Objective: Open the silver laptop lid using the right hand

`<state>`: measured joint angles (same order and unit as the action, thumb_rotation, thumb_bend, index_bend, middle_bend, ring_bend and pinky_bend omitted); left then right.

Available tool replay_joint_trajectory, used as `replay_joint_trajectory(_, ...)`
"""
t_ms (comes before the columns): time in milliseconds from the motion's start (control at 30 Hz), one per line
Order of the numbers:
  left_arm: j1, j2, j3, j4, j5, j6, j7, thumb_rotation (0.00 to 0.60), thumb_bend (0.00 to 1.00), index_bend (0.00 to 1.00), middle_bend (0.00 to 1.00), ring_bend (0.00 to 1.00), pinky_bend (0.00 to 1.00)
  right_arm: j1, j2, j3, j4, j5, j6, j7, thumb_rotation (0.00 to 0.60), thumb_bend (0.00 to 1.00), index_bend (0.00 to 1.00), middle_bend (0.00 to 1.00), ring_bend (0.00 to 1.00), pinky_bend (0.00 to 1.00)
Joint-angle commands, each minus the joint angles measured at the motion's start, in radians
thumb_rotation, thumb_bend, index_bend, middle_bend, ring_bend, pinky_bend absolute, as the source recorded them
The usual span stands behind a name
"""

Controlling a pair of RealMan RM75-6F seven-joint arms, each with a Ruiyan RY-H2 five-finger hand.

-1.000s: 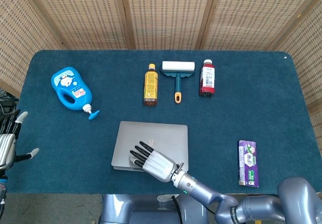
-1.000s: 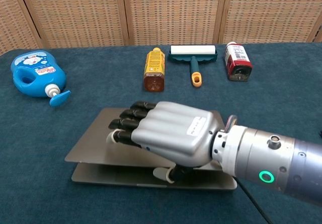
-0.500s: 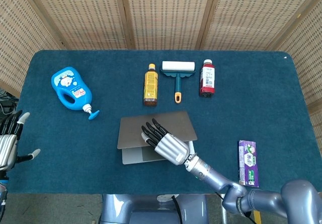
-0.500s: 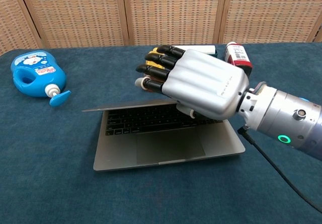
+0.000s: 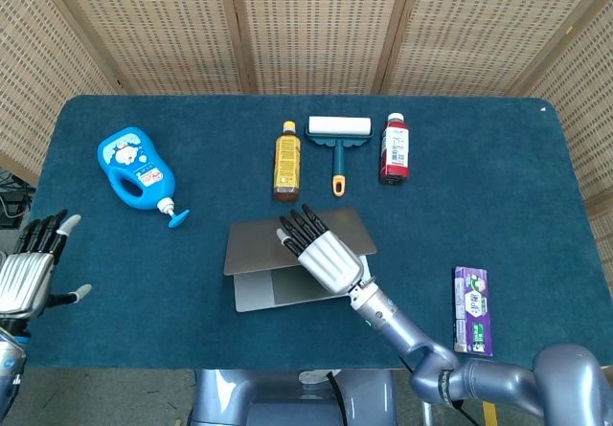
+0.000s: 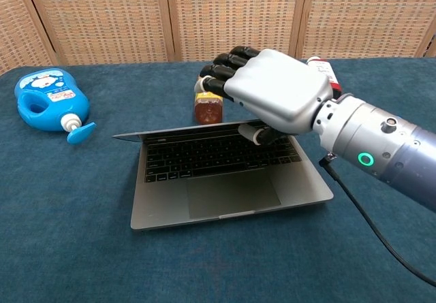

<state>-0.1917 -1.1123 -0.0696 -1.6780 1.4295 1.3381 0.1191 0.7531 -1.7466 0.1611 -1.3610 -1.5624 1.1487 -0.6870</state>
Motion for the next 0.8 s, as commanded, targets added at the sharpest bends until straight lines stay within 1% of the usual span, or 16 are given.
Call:
replay_joint_trajectory(33,-0.052,-0.001,0.017,0.03,0.082,-0.048,-0.037,0.6,0.06,0.0,0.0,0.0,0.0,-0.007,0.005,0.035,-0.041,0.072,-0.035,0.013,0.6,0.54,0.19,0.19,0.12,0.15)
replay_joint_trajectory(100,-0.091,-0.015,0.03,0.075,0.148,-0.079,-0.07,0.6,0.24,0.01,0.0,0.0,0.0,-0.009,0.006,0.052,-0.055,0.11,-0.043,0.015,0.6,0.54,0.19,0.2,0.12,0.15)
replay_joint_trajectory(167,-0.141,-0.046,0.044,0.131,0.221,-0.116,-0.088,0.6,0.35,0.05,0.0,0.0,0.01,-0.01,0.008,0.071,-0.064,0.147,-0.049,0.022,0.6,0.54,0.19,0.2,0.12,0.15)
replay_joint_trajectory(200,-0.154,-0.063,0.048,0.156,0.244,-0.116,-0.103,0.6,0.4,0.09,0.0,0.01,0.04,-0.009,0.01,0.074,-0.068,0.156,-0.051,0.023,0.6,0.54,0.2,0.2,0.12,0.15)
replay_joint_trajectory(233,-0.168,-0.087,0.052,0.192,0.273,-0.11,-0.121,0.6,0.43,0.1,0.0,0.03,0.06,-0.009,0.012,0.077,-0.072,0.165,-0.052,0.025,0.6,0.54,0.2,0.2,0.12,0.15)
replay_joint_trajectory(300,-0.184,-0.127,0.059,0.248,0.311,-0.093,-0.151,0.6,0.52,0.14,0.0,0.09,0.13,-0.008,0.016,0.079,-0.076,0.171,-0.052,0.026,0.6,0.54,0.2,0.21,0.12,0.15)
replay_joint_trajectory(400,-0.206,-0.179,0.079,0.319,0.36,-0.075,-0.217,0.6,0.67,0.21,0.05,0.17,0.21,-0.005,0.019,0.078,-0.079,0.176,-0.05,0.029,0.6,0.54,0.2,0.21,0.12,0.15)
replay_joint_trajectory(533,-0.242,-0.226,0.119,0.386,0.414,-0.076,-0.311,0.6,0.82,0.27,0.09,0.21,0.26,-0.002,0.023,0.079,-0.085,0.185,-0.046,0.034,0.6,0.54,0.2,0.21,0.12,0.15)
replay_joint_trajectory(600,-0.255,-0.24,0.131,0.41,0.433,-0.071,-0.333,0.6,0.9,0.28,0.1,0.22,0.26,0.0,0.024,0.079,-0.087,0.188,-0.044,0.035,0.6,0.54,0.2,0.21,0.12,0.15)
replay_joint_trajectory(700,-0.271,-0.275,0.153,0.45,0.464,-0.064,-0.346,0.6,0.96,0.31,0.11,0.23,0.26,0.003,0.026,0.079,-0.09,0.19,-0.041,0.035,0.6,0.54,0.2,0.21,0.12,0.15)
replay_joint_trajectory(800,-0.286,-0.304,0.169,0.482,0.48,-0.063,-0.357,0.6,0.97,0.31,0.11,0.23,0.26,0.005,0.028,0.08,-0.094,0.195,-0.038,0.035,0.6,0.54,0.2,0.21,0.12,0.15)
